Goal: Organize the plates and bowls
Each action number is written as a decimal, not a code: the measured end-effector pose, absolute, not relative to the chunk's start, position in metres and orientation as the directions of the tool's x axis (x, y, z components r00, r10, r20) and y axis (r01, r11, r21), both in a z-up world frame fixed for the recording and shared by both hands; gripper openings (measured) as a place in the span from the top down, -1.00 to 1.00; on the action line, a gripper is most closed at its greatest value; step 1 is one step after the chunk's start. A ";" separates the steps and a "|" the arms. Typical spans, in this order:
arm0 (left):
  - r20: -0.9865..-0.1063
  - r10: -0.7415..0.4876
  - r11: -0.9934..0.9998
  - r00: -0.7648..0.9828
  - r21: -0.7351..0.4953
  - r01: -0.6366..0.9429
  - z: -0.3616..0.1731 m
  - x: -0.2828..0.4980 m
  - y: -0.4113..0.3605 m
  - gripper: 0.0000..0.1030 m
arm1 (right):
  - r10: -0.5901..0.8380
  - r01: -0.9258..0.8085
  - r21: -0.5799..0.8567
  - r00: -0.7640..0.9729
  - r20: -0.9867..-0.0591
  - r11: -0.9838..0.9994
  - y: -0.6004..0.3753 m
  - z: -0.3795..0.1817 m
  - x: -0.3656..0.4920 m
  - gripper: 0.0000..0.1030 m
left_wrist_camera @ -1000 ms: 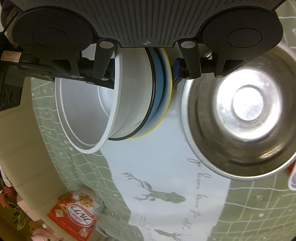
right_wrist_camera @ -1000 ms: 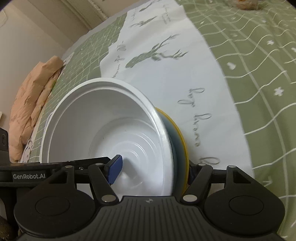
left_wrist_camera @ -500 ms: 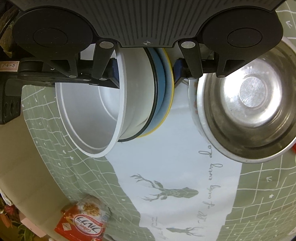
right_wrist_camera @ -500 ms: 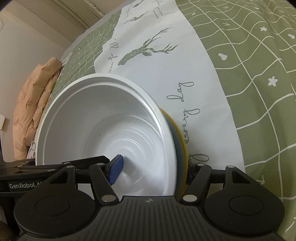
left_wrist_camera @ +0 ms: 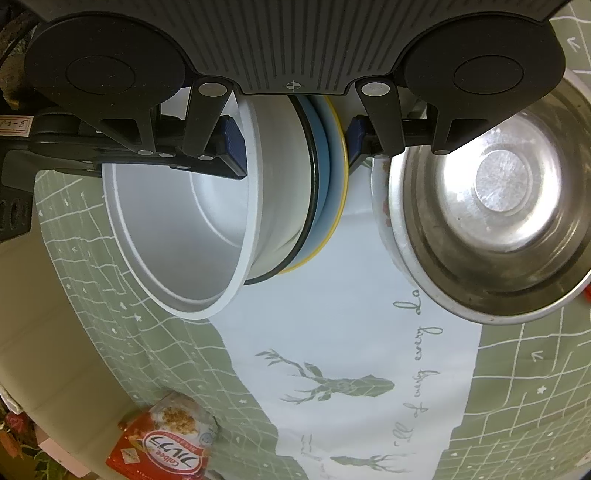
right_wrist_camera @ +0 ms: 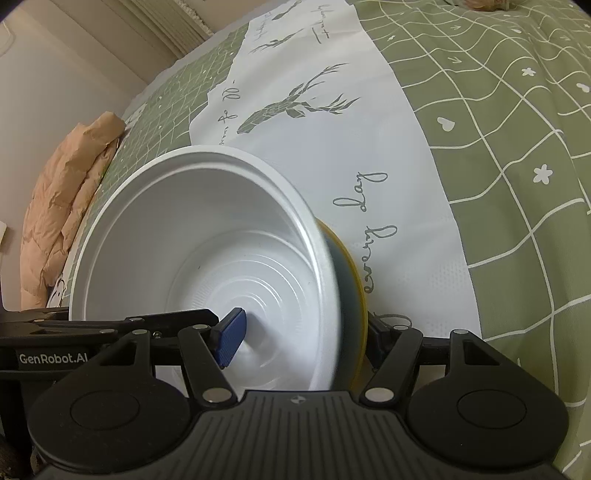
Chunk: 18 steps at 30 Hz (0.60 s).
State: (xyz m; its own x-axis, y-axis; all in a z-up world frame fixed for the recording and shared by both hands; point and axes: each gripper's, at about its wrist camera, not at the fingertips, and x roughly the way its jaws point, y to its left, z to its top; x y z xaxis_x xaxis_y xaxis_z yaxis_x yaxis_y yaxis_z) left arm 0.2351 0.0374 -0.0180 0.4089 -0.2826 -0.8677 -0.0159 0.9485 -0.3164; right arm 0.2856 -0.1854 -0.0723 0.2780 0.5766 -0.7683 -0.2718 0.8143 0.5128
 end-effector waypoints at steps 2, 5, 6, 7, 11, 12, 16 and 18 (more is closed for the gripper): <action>-0.868 -0.282 0.949 0.409 -0.316 -0.015 -0.018 0.235 0.037 -0.13 | 0.577 -0.269 0.514 0.280 -0.768 0.814 -0.186 -0.073 0.285 -0.29; -0.867 -0.286 0.947 0.407 -0.321 -0.018 -0.019 0.235 0.037 -0.13 | 0.582 -0.262 0.522 0.274 -0.766 0.811 -0.187 -0.074 0.286 -0.29; -0.867 -0.288 0.946 0.406 -0.323 -0.019 -0.019 0.235 0.037 -0.13 | 0.584 -0.260 0.526 0.271 -0.765 0.810 -0.187 -0.075 0.286 -0.29; -0.867 -0.292 0.945 0.403 -0.327 -0.020 -0.019 0.236 0.038 -0.13 | 0.586 -0.259 0.528 0.267 -0.766 0.809 -0.187 -0.075 0.287 -0.29; -0.868 -0.314 0.935 0.385 -0.353 -0.032 -0.022 0.243 0.042 -0.15 | 0.587 -0.250 0.535 0.247 -0.771 0.807 -0.187 -0.075 0.290 -0.26; -0.868 -0.320 0.933 0.381 -0.359 -0.035 -0.023 0.245 0.044 -0.15 | 0.590 -0.244 0.541 0.236 -0.772 0.805 -0.187 -0.075 0.291 -0.25; -0.866 -0.333 0.927 0.372 -0.373 -0.040 -0.026 0.250 0.046 -0.16 | 0.598 -0.242 0.551 0.211 -0.773 0.798 -0.186 -0.075 0.296 -0.21; -0.864 -0.344 0.924 0.367 -0.382 -0.033 -0.027 0.251 0.048 -0.17 | 0.605 -0.252 0.557 0.198 -0.771 0.792 -0.186 -0.075 0.297 -0.18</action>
